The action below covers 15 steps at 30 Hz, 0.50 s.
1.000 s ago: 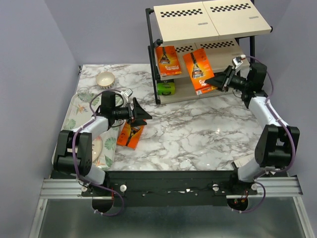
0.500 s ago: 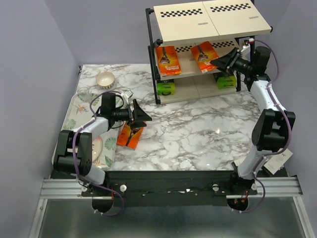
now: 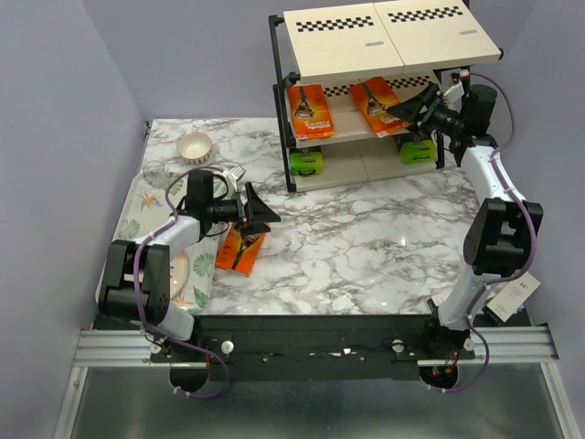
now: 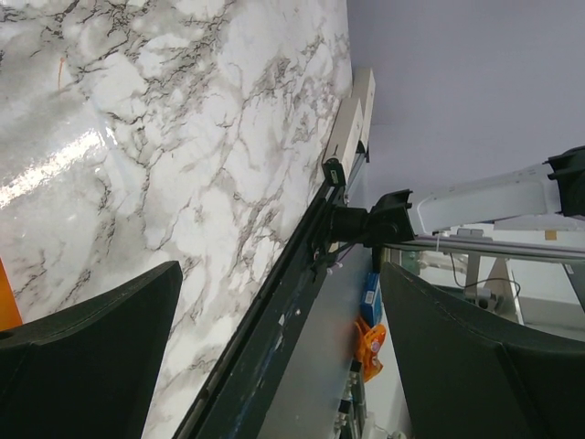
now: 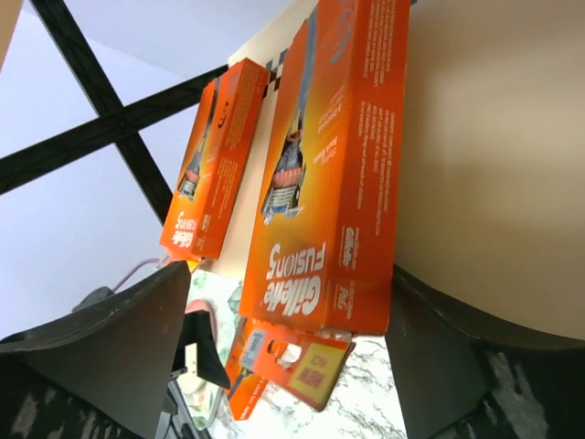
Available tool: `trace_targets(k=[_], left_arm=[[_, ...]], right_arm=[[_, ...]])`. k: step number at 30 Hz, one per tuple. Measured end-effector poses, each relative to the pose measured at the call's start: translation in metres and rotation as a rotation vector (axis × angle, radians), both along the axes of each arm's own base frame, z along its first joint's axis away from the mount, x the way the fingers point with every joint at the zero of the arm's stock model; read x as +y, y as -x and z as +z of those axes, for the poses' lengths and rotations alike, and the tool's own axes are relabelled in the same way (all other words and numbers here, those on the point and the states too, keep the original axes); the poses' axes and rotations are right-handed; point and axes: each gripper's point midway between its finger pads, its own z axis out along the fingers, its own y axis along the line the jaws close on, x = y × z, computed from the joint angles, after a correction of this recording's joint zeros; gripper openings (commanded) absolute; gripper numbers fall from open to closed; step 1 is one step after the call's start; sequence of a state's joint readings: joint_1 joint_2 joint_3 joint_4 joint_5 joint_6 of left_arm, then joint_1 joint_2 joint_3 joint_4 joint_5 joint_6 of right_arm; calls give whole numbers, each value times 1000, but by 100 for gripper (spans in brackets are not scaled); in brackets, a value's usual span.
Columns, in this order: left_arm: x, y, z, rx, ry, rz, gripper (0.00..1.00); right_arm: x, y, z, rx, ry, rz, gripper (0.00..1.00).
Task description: Place and organize the shaving razors onto the shelf
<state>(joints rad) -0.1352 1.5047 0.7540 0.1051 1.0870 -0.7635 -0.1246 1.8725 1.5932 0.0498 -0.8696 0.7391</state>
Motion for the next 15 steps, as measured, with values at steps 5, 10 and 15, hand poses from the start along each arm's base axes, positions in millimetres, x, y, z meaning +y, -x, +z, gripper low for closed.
trace_targets(k=[5, 10, 15], left_arm=[[0, -3, 4, -22, 3, 7, 99], [1, -7, 2, -26, -14, 29, 99], [2, -8, -1, -13, -28, 43, 99]], right_arm=[[-3, 15, 3, 4, 35, -39, 91], [-12, 25, 11, 6, 89, -112, 91], [-24, 31, 11, 17, 148, -191, 89]])
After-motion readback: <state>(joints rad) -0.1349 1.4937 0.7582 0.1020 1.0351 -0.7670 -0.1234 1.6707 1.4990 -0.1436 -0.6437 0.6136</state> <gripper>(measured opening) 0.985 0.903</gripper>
